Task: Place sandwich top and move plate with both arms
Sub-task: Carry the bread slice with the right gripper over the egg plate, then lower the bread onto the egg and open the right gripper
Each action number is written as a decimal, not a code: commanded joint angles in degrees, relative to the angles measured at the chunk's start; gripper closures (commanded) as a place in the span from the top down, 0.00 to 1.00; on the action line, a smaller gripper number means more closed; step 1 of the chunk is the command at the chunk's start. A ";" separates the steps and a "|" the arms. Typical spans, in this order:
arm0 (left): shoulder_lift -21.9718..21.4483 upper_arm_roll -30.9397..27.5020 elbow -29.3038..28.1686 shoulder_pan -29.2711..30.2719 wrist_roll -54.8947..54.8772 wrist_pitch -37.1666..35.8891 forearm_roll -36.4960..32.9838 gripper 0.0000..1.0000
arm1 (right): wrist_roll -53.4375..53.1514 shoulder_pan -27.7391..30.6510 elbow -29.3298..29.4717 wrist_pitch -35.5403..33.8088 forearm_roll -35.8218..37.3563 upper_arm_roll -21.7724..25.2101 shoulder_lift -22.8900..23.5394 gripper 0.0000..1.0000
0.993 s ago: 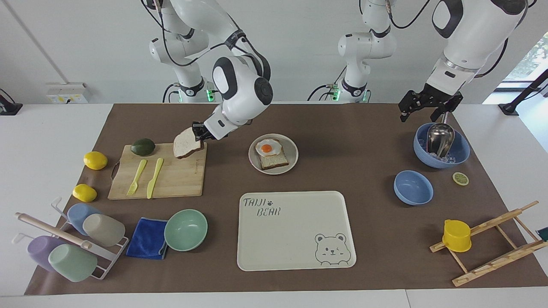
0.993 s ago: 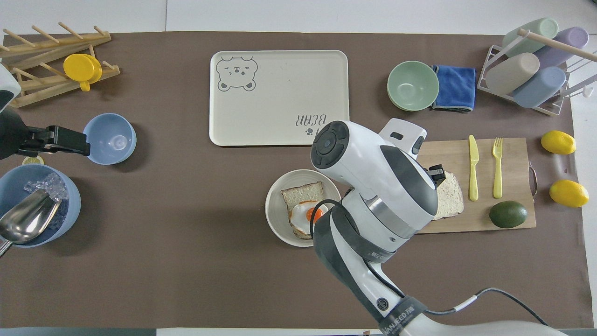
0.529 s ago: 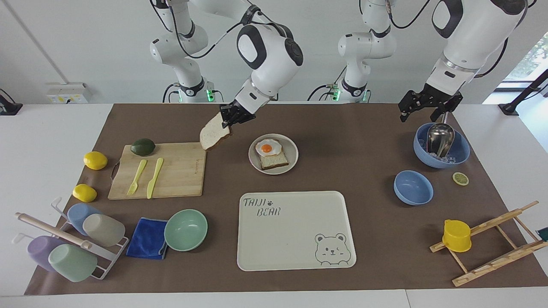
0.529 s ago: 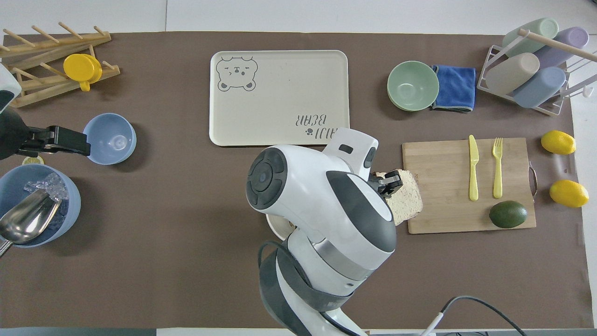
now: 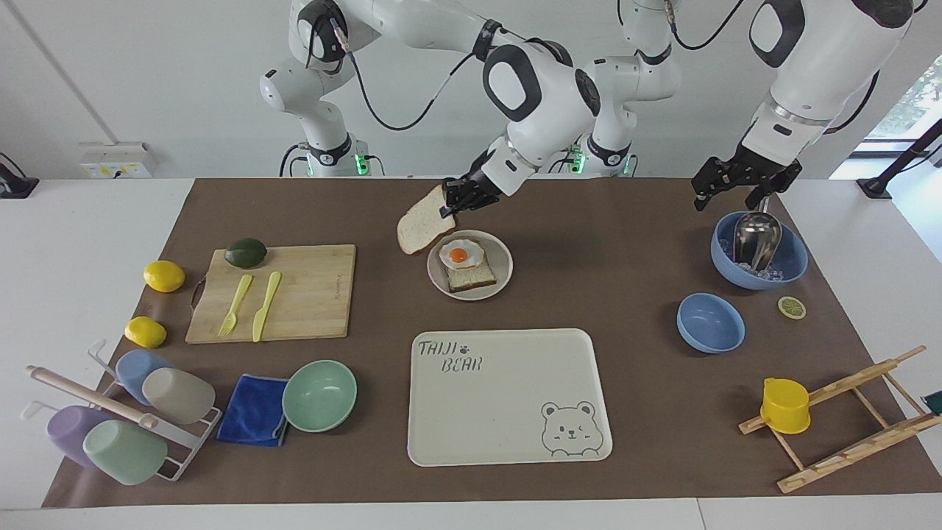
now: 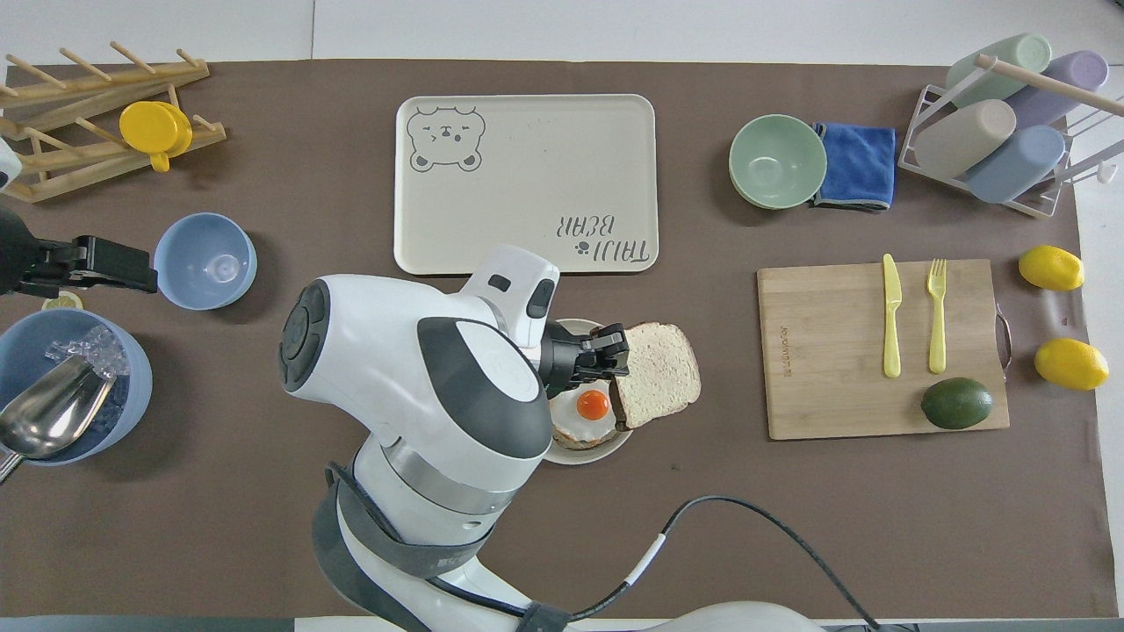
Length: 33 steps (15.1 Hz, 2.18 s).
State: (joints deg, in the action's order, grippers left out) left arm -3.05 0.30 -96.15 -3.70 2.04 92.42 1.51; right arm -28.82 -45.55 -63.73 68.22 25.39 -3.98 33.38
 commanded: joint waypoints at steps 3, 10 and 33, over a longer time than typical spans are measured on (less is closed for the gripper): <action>-0.81 0.32 -0.97 2.29 -0.72 0.39 -0.01 1.00 | -6.08 -0.24 -4.97 9.27 -6.05 0.46 0.73 0.00; -0.81 0.32 -1.15 5.28 -0.90 0.57 -0.01 1.00 | -10.02 -0.41 -16.58 17.54 -7.18 0.37 -3.76 0.00; -1.25 0.40 -1.76 5.89 -1.07 1.18 -0.01 1.00 | -15.93 5.46 -21.34 31.09 -18.33 0.29 -8.94 0.81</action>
State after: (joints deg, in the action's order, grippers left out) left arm -3.06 0.22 -96.34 1.19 2.01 92.42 1.51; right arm -45.46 -43.85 -84.43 98.64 10.77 -3.14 27.96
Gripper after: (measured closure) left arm 0.000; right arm 0.242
